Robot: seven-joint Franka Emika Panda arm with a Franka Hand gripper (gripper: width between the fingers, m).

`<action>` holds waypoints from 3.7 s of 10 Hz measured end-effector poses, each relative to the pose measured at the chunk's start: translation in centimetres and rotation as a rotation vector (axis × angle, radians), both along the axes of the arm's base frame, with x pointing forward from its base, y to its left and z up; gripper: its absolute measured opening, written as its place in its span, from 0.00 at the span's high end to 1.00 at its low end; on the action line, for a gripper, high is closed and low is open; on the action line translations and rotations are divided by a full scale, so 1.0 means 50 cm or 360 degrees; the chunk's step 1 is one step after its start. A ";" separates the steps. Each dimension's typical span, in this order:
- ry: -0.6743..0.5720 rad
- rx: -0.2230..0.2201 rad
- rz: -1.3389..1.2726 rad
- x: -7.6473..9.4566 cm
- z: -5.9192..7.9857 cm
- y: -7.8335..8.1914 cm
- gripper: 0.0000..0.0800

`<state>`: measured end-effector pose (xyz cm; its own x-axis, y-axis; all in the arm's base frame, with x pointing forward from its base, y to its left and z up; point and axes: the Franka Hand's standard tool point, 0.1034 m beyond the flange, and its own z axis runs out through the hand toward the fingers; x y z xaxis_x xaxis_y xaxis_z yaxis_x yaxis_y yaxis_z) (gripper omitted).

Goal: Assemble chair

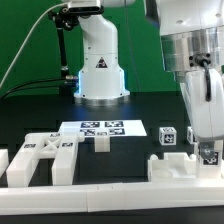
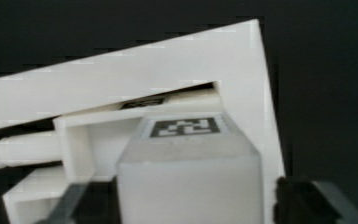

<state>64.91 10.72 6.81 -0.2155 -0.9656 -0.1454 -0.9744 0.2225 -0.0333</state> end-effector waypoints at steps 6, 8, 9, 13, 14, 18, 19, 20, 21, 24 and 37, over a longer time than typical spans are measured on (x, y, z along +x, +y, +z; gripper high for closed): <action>-0.0115 -0.0001 0.0271 0.018 0.084 -0.034 0.19; -0.0113 -0.0001 0.0277 0.018 0.082 -0.033 0.19; -0.0112 -0.0002 0.0278 0.017 0.081 -0.032 0.19; -0.0113 -0.0032 0.0503 -0.005 0.071 -0.064 0.19; -0.0111 -0.0047 0.0574 -0.025 0.070 -0.093 0.19; -0.0160 -0.0099 0.1052 -0.064 0.069 -0.141 0.19; -0.0168 -0.0104 0.1119 -0.064 0.069 -0.141 0.19; -0.0186 -0.0115 0.1266 -0.064 0.068 -0.142 0.19; -0.0201 -0.0123 0.1388 -0.064 0.068 -0.142 0.19; -0.0181 -0.0121 0.1827 -0.119 0.020 -0.165 0.19; 0.0021 0.0022 0.2859 -0.265 -0.047 -0.229 0.19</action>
Offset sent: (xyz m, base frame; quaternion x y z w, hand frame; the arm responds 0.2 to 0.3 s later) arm -0.0061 -0.0274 0.0534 0.0062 -0.0339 -0.0959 0.9948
